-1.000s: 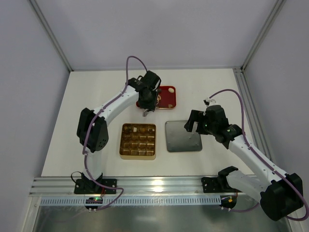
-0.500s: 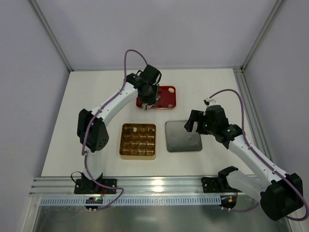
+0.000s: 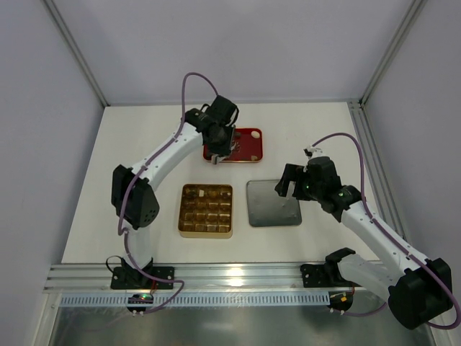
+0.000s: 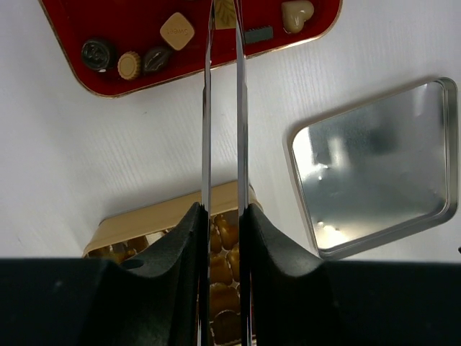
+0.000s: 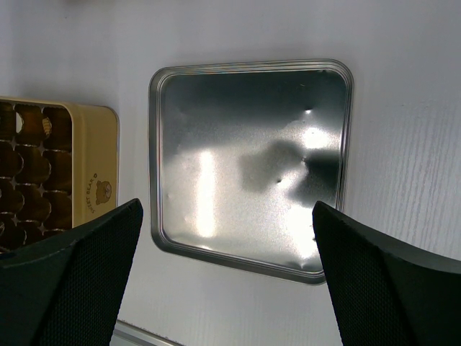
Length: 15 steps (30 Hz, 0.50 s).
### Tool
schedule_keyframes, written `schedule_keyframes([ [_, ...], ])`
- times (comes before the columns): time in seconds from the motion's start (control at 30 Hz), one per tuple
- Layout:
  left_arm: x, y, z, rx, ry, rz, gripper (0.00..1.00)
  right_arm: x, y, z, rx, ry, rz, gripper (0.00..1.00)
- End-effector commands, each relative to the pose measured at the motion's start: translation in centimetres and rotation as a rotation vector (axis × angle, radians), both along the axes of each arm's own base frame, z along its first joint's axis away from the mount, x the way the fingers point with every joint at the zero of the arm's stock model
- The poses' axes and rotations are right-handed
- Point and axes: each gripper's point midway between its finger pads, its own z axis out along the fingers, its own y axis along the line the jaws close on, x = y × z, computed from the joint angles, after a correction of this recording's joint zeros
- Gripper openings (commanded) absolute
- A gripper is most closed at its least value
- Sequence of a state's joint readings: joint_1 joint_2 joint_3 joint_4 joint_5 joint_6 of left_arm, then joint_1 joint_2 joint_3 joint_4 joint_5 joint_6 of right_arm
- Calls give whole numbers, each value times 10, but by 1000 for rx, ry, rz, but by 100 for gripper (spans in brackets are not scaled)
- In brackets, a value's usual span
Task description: Pack the chocolate
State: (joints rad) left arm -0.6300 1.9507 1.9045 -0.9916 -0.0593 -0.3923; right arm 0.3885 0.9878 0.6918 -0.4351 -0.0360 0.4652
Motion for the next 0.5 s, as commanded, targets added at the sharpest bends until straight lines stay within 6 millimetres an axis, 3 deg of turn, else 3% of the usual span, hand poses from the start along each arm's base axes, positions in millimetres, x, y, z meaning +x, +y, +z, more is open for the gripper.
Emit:
schedule_keyframes([
  [0.0, -16, 14, 59, -68, -107, 2, 26, 9, 0, 10, 4, -46, -4, 100],
  [0.2, -55, 38, 66, -81, -86, 14, 26, 16, 3, 10, 2, -47, -4, 100],
  [0.47, -126, 86, 72, -97, -68, 32, 27, 31, 8, 10, -2, -42, -9, 100],
])
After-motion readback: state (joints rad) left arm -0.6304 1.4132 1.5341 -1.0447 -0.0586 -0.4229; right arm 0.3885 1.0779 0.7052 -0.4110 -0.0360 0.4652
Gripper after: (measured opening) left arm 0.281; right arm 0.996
